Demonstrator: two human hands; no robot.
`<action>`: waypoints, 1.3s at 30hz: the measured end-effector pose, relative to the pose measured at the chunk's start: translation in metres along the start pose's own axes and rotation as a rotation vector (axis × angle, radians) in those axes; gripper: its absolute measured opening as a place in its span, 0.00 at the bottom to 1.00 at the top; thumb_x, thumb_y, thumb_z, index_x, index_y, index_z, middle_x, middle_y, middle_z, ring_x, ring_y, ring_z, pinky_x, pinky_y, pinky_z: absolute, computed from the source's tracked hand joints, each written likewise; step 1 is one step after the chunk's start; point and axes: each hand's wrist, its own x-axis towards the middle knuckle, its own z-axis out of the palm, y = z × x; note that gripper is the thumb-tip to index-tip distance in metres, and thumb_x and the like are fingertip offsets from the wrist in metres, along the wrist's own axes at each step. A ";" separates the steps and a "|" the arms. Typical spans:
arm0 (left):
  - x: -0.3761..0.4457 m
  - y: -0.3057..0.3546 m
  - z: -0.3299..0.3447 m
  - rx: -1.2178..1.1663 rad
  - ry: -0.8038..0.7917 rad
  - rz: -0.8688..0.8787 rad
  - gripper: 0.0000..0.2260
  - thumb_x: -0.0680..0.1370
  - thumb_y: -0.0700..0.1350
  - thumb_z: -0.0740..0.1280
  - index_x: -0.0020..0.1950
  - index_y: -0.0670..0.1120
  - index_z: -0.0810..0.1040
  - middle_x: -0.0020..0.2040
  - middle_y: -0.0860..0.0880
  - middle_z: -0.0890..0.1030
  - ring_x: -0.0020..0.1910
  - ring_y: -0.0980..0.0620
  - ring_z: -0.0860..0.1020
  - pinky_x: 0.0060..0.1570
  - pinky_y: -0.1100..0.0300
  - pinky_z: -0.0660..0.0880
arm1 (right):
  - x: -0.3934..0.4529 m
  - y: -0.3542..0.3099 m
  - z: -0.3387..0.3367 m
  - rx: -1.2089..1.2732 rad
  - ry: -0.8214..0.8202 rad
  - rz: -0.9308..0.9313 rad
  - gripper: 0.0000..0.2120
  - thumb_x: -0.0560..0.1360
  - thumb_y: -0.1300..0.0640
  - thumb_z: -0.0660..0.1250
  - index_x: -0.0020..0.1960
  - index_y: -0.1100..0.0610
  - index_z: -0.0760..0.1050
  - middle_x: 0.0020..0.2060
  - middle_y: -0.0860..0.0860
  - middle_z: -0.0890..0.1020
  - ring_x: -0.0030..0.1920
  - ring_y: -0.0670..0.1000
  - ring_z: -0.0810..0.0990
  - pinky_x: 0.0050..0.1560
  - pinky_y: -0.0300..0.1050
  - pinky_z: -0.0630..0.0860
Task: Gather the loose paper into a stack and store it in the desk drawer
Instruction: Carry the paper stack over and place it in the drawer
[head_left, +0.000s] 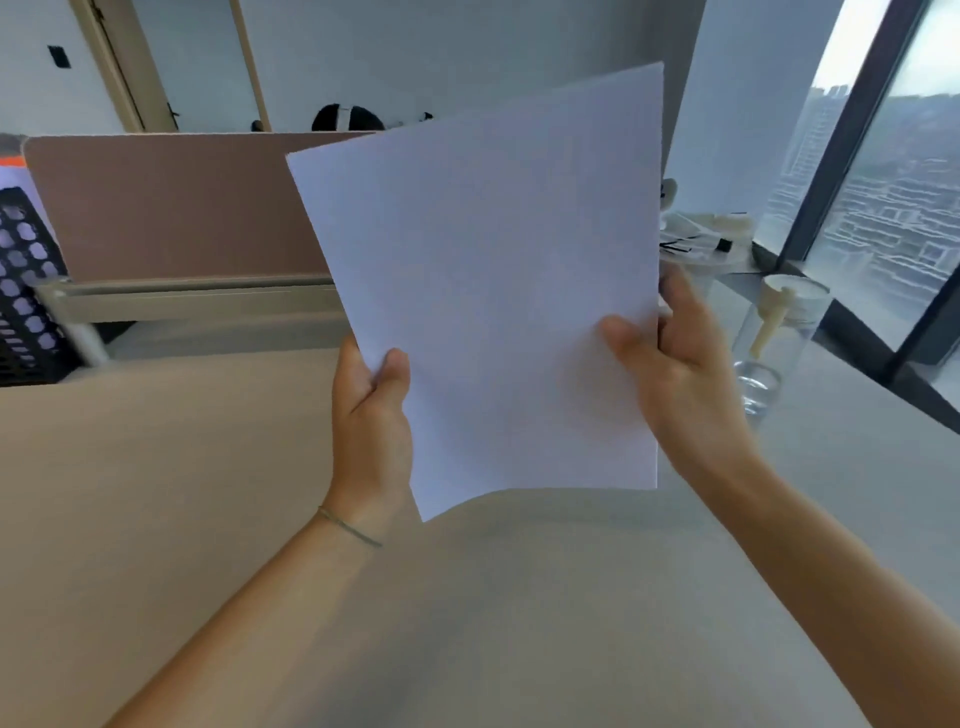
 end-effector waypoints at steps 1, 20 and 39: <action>-0.009 0.000 0.013 -0.032 -0.012 -0.034 0.18 0.83 0.36 0.56 0.72 0.45 0.73 0.67 0.48 0.81 0.67 0.50 0.78 0.69 0.46 0.73 | -0.008 -0.009 -0.018 -0.020 0.016 -0.006 0.16 0.80 0.67 0.63 0.57 0.47 0.75 0.46 0.48 0.88 0.47 0.54 0.87 0.49 0.59 0.84; -0.366 -0.001 0.236 -0.305 -0.376 -0.795 0.23 0.80 0.40 0.59 0.76 0.49 0.68 0.73 0.47 0.74 0.72 0.46 0.72 0.74 0.42 0.65 | -0.271 -0.128 -0.324 -0.662 0.376 0.539 0.15 0.70 0.58 0.64 0.48 0.38 0.80 0.42 0.48 0.87 0.42 0.60 0.87 0.53 0.67 0.82; -0.510 -0.138 0.283 0.148 -0.438 -1.481 0.34 0.72 0.46 0.55 0.80 0.47 0.60 0.80 0.40 0.62 0.76 0.36 0.66 0.70 0.37 0.67 | -0.357 0.046 -0.421 -0.903 -0.062 1.194 0.21 0.69 0.67 0.57 0.57 0.60 0.81 0.55 0.58 0.83 0.58 0.61 0.80 0.53 0.46 0.75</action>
